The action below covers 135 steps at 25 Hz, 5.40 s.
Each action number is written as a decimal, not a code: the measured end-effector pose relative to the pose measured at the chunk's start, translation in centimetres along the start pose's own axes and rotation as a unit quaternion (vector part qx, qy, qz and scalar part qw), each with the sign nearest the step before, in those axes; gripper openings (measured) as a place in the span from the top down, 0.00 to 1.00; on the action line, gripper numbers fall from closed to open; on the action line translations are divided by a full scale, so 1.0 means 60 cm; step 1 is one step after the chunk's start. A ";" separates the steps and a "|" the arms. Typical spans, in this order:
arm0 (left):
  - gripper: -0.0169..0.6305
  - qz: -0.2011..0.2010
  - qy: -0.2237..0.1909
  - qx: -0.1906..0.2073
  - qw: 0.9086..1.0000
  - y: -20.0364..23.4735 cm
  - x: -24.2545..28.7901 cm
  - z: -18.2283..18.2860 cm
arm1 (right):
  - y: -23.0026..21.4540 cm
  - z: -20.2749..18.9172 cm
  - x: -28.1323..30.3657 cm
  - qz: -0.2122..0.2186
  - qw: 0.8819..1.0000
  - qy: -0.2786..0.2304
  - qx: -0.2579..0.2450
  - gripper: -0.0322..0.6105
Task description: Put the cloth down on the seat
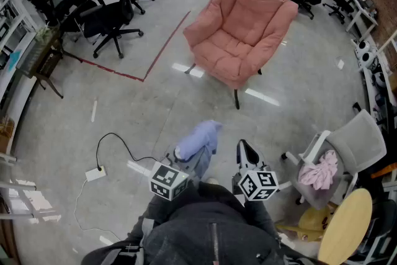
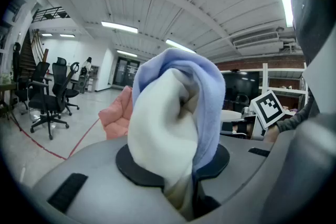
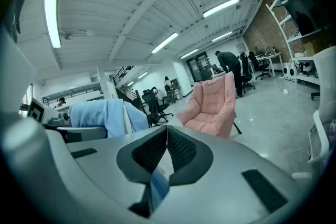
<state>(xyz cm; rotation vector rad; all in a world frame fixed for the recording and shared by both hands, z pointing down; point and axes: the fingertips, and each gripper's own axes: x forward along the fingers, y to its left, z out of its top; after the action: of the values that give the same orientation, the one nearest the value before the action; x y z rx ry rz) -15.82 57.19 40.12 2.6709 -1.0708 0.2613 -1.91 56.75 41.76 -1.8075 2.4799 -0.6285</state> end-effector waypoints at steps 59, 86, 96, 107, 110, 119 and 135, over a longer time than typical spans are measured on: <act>0.80 -0.056 0.009 -0.019 0.998 0.240 0.409 0.169 | -0.186 0.174 0.392 -0.008 0.998 0.003 0.058 0.93; 0.80 -0.081 0.023 -0.022 0.996 0.403 0.516 0.199 | -0.198 0.190 0.600 -0.014 0.996 0.026 0.085 0.93; 0.80 -0.080 0.038 -0.047 0.995 0.403 0.527 0.173 | -0.212 0.164 0.595 -0.018 0.994 0.059 0.093 0.93; 0.80 -0.068 0.053 -0.049 0.995 0.449 0.591 0.179 | -0.259 0.186 0.675 -0.007 0.993 0.062 0.104 0.93; 0.80 -0.069 0.056 -0.041 0.995 0.469 0.616 0.191 | -0.278 0.204 0.704 -0.002 0.994 0.057 0.098 0.93; 0.80 -0.091 0.064 -0.025 0.994 0.510 0.736 0.238 | -0.356 0.271 0.791 0.012 0.995 0.048 0.091 0.93; 0.80 -0.106 0.083 -0.014 0.991 0.590 0.925 0.290 | -0.492 0.349 0.951 -0.006 0.993 0.030 0.113 0.93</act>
<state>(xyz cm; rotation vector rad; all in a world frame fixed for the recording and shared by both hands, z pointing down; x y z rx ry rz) 0.37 -8.83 43.65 2.6556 -0.7287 0.4148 10.96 -9.51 44.87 -1.7445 2.3240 -0.9344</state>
